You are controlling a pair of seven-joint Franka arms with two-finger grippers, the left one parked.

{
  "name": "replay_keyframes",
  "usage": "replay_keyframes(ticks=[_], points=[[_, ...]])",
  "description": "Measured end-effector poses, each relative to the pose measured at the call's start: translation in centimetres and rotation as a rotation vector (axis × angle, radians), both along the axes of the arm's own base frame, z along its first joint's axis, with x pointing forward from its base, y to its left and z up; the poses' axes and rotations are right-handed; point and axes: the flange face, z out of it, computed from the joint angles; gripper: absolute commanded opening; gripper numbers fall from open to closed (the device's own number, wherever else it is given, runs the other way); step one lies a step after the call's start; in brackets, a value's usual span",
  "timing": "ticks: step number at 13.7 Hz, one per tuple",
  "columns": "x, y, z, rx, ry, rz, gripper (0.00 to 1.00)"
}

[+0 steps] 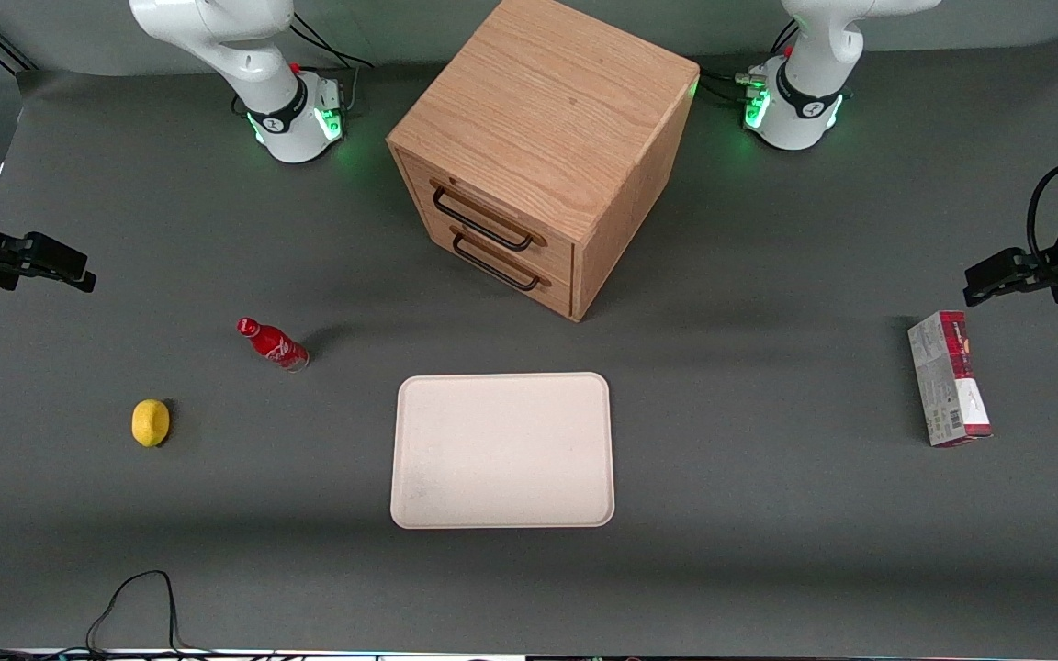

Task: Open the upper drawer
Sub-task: 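Move the right gripper toward the upper drawer's black handle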

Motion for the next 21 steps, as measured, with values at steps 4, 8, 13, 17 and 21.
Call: replay_keyframes(ticks=[4, 8, 13, 17, 21], points=[[0.0, 0.0, 0.0, 0.000, 0.001, 0.001, 1.00], [0.7, 3.8, -0.3, 0.004, -0.001, 0.067, 1.00], [2.7, 15.9, -1.4, 0.003, -0.009, 0.275, 1.00], [1.7, 24.9, -3.6, 0.020, 0.023, 0.543, 1.00], [-1.2, 32.7, -5.1, 0.068, 0.056, 0.703, 1.00]])
